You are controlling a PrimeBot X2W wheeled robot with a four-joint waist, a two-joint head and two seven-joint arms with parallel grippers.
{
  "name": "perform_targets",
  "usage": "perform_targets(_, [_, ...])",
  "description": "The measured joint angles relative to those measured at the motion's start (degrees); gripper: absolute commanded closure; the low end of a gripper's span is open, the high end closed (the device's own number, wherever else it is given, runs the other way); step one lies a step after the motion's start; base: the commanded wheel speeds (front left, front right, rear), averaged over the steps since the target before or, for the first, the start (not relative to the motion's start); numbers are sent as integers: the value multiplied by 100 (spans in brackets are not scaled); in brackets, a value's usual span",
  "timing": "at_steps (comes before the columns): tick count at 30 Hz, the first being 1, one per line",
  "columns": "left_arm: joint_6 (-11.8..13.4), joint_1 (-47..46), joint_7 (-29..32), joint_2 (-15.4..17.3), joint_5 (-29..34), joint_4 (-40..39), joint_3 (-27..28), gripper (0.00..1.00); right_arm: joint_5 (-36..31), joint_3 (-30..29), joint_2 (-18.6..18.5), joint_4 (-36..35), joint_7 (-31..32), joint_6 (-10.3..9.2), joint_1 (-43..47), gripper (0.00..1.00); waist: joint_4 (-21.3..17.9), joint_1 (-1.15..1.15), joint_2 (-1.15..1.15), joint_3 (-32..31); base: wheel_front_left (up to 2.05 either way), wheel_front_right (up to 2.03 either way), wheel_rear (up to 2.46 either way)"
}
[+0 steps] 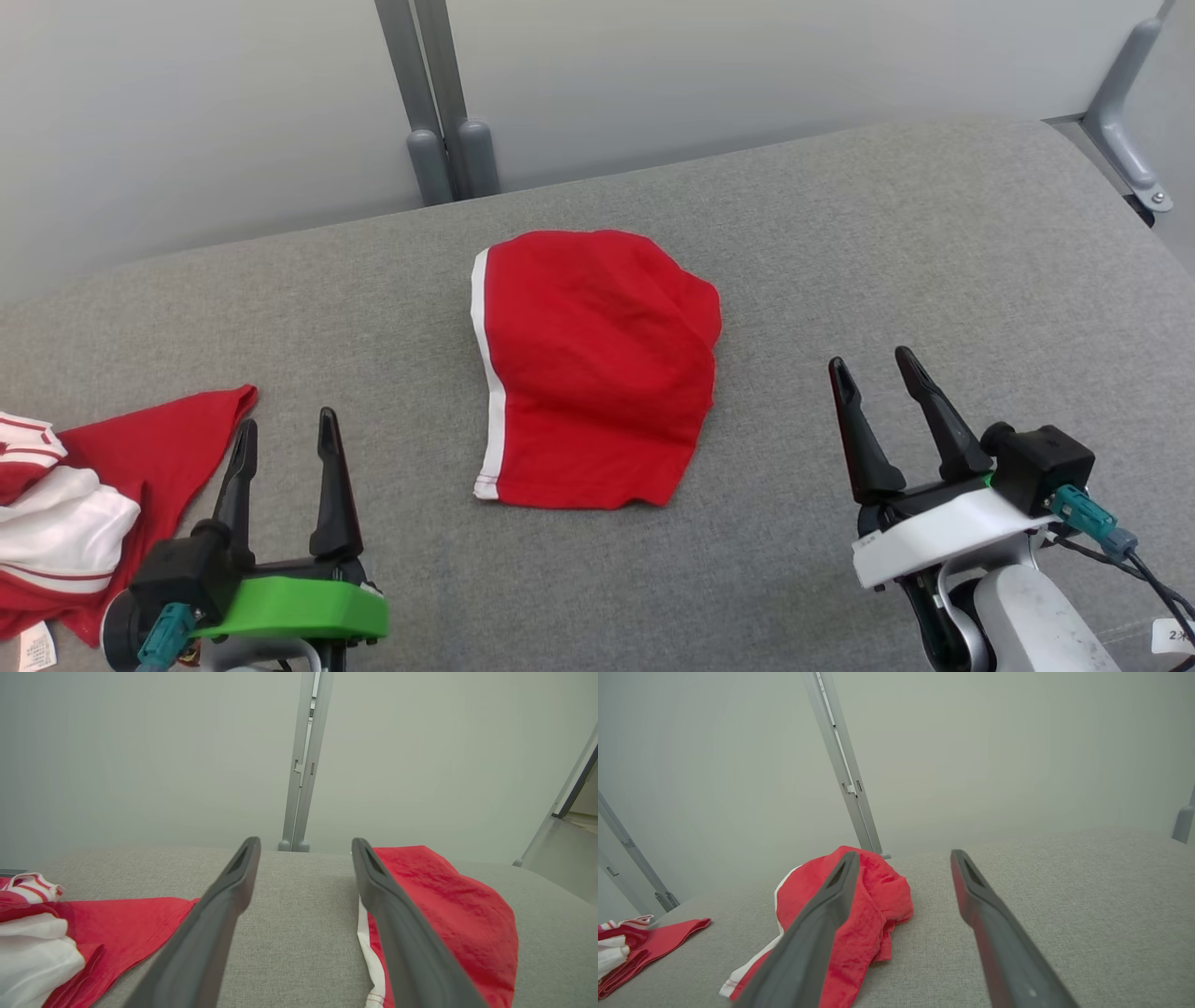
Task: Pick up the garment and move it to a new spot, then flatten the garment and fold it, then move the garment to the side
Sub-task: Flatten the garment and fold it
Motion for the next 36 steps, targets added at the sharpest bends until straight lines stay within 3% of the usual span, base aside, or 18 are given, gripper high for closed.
perform_targets(13, [-369,2,-1,-222,438,234,302,0,-1,-22,-1,-4,0,0,28,0,88,0,0,-22,0,0,0])
perform_targets(25, [-526,3,-1,-375,588,322,488,0,1,1,19,4,0,0,27,0,139,0,0,-27,0,0,0])
perform_targets(36, [-670,-9,-1,-479,643,401,489,0,114,661,32,371,0,0,-174,0,631,0,0,-1,0,0,0])
